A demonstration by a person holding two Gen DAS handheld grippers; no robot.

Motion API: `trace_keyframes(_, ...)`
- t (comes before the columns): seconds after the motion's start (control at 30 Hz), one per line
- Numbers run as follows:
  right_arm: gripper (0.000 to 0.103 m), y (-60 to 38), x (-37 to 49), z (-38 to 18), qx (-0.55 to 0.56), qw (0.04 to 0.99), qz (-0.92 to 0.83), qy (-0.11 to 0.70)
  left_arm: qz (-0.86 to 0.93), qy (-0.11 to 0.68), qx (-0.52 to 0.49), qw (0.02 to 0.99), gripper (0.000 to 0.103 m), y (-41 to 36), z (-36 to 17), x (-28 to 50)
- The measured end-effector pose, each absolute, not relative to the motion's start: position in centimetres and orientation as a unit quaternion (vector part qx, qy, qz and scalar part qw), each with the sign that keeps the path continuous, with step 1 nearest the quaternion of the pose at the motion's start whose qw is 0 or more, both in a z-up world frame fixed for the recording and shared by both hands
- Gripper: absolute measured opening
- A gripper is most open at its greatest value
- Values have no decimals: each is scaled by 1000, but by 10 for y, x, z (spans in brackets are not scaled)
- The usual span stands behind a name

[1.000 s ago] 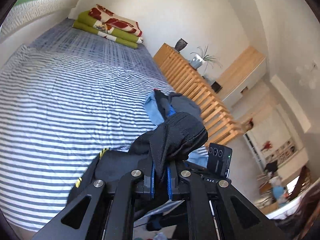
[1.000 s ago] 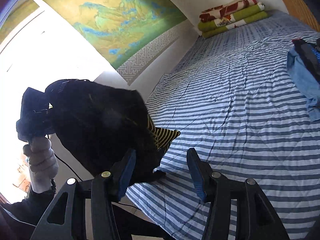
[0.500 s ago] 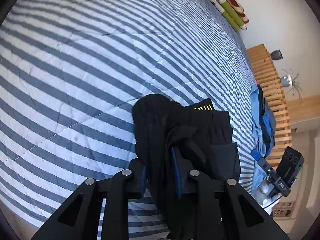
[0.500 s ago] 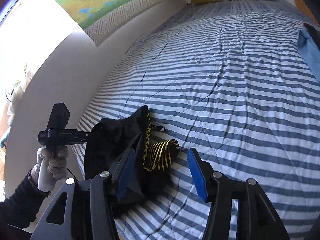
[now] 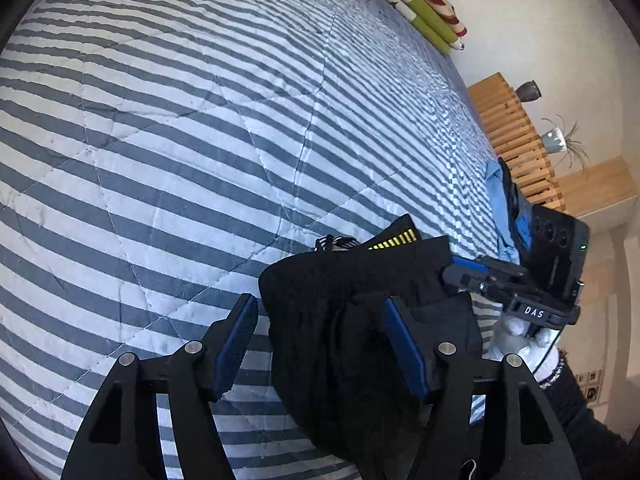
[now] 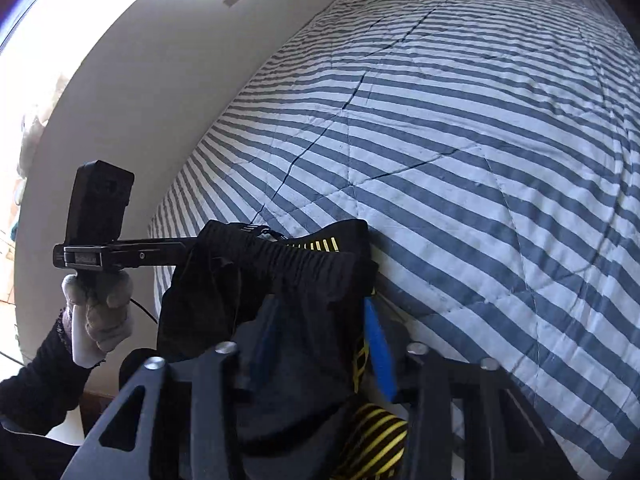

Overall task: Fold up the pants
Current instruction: 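Grasp the folded garment with the left tool while the right tool lifts its end, then lift the black garment by its waistband with both tools, holding it up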

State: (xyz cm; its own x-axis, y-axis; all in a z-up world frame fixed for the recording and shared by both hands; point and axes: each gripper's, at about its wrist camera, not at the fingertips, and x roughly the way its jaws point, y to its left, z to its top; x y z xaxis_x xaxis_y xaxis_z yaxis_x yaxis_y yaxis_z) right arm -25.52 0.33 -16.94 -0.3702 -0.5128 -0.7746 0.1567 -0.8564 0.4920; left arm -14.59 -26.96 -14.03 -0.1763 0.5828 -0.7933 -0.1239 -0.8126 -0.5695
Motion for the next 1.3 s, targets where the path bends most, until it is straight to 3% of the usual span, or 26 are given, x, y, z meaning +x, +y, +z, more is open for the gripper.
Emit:
trace_keyframes(0.03,7,-2,-256,-165,519,210,-814,-159,743,-186,-600,232,40,-268,-144,-145)
trace_keyframes(0.07,6,-6,-255,-156,509,212,-822,-142,745,-184,-600,226,35,-269,-147,-144)
trace_keyframes(0.23,5,-28,-272,-140,500,207,-838,-65,756,-203,-583,218,33,-286,-145,-132)
trace_keyframes(0.27,5,-32,-279,-150,519,201,-829,-58,755,-207,-583,218,34,-283,-152,-136)
trace_keyframes(0.33,5,-35,-281,-162,538,180,-823,-27,748,-217,-588,218,61,-287,-153,-139)
trace_keyframes(0.37,6,-32,-279,-162,541,175,-822,-21,752,-219,-583,216,66,-287,-153,-142)
trace_keyframes(0.4,9,-29,-278,-162,543,169,-822,-25,755,-223,-578,216,69,-289,-152,-145)
trace_keyframes(0.47,28,-21,-277,-162,546,173,-818,-53,742,-243,-583,223,70,-290,-156,-154)
trace_keyframes(0.5,49,-15,-277,-161,545,179,-816,-72,731,-260,-589,227,70,-290,-161,-159)
trace_keyframes(0.53,62,-11,-279,-161,546,188,-812,-89,722,-269,-594,232,68,-288,-166,-163)
trace_keyframes(0.57,62,-10,-282,-164,549,193,-807,-101,720,-268,-597,232,64,-285,-170,-167)
trace_keyframes(0.6,62,-9,-287,-168,552,194,-804,-112,721,-261,-599,228,50,-281,-173,-169)
trace_keyframes(0.63,62,-8,-292,-174,557,198,-797,-124,720,-259,-602,227,42,-280,-174,-171)
trace_keyframes(0.67,61,-8,-296,-182,566,202,-787,-140,719,-262,-602,229,42,-279,-175,-173)
trace_keyframes(0.8,20,-15,-297,-184,562,226,-777,-173,725,-246,-602,228,35,-275,-172,-172)
trace_keyframes(0.83,15,-16,-294,-179,555,229,-779,-179,729,-238,-600,230,30,-273,-169,-171)
trace_keyframes(0.9,13,-18,-288,-165,539,238,-787,-184,739,-229,-590,232,23,-268,-158,-168)
trace_keyframes(1.07,11,-17,-264,-101,475,244,-827,-177,774,-221,-541,245,21,-268,-93,-155)
trace_keyframes(1.3,11,5,-207,36,336,231,-898,-164,833,-167,-422,317,21,-243,60,-127)
